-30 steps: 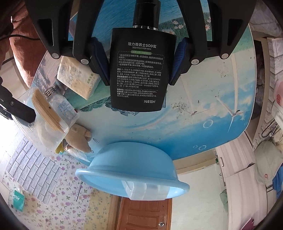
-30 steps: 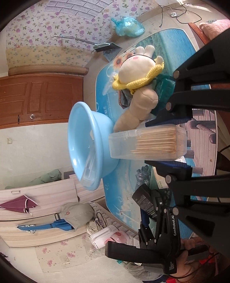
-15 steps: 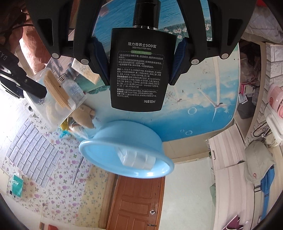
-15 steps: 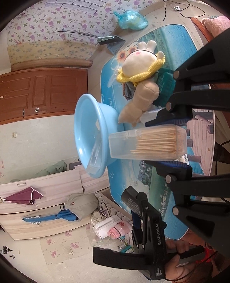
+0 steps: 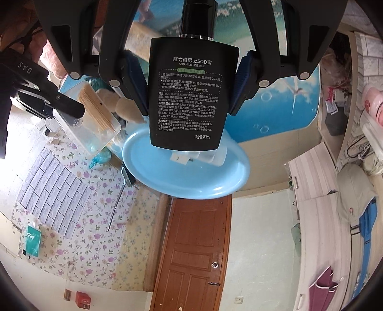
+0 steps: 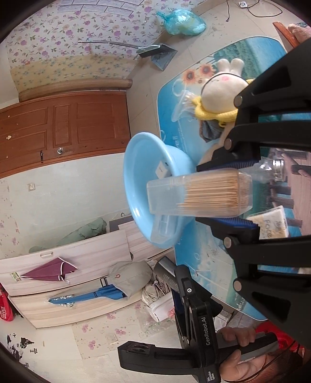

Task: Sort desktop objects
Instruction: 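Carry both items into the blue basin and open both grippers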

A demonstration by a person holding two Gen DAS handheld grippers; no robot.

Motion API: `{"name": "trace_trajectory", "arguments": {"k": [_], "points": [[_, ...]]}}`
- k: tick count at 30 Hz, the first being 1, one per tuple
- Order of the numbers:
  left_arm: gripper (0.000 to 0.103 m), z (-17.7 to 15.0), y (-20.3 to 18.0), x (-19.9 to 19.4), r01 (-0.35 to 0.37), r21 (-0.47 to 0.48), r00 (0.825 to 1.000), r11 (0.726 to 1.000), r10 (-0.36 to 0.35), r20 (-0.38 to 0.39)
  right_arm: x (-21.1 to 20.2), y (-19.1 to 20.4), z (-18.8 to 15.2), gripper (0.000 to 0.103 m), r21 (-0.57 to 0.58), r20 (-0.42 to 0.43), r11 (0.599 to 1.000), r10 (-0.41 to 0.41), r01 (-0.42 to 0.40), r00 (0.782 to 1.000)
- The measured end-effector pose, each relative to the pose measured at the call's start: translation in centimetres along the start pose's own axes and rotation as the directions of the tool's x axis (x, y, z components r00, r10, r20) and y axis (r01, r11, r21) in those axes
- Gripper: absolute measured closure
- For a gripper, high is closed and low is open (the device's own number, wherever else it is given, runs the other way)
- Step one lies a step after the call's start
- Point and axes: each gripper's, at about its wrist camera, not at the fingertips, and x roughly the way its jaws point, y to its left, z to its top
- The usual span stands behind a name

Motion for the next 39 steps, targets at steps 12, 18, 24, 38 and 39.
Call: {"name": "trace_trajectory", "arguments": {"k": [12,18,24,38,39], "points": [[0.040,5.7,-1.1,5.2,0.016,0.047,1.000,0.999,-0.017,0.012,5.1,-1.8,4.3,0.071,-0.019,-0.010,1.000,0.001,-0.001,1.000],[0.041,7.4,-1.3,7.6,0.023,0.081,1.000,0.996,-0.024,0.018,7.9,-2.1,5.6,0.071,-0.009,-0.013,1.000,-0.001,0.001,1.000],[0.041,7.6,-1.0,10.0,0.038,0.074,0.999,0.997,-0.037,-0.012,10.0,-2.0,5.9,0.071,-0.016,-0.049,1.000,-0.002,0.001,0.999],[0.031,5.0,0.0,7.5,0.011,0.053,1.000,0.999,-0.013,0.027,8.6,-1.4,4.2,0.069,-0.004,-0.089,1.000,-0.011,0.011,0.996],[0.031,4.7,0.2,7.2,0.010,0.047,1.000,0.999,-0.011,0.026,8.4,-1.5,4.1,0.069,-0.003,-0.091,1.000,-0.016,0.016,0.996]]}}
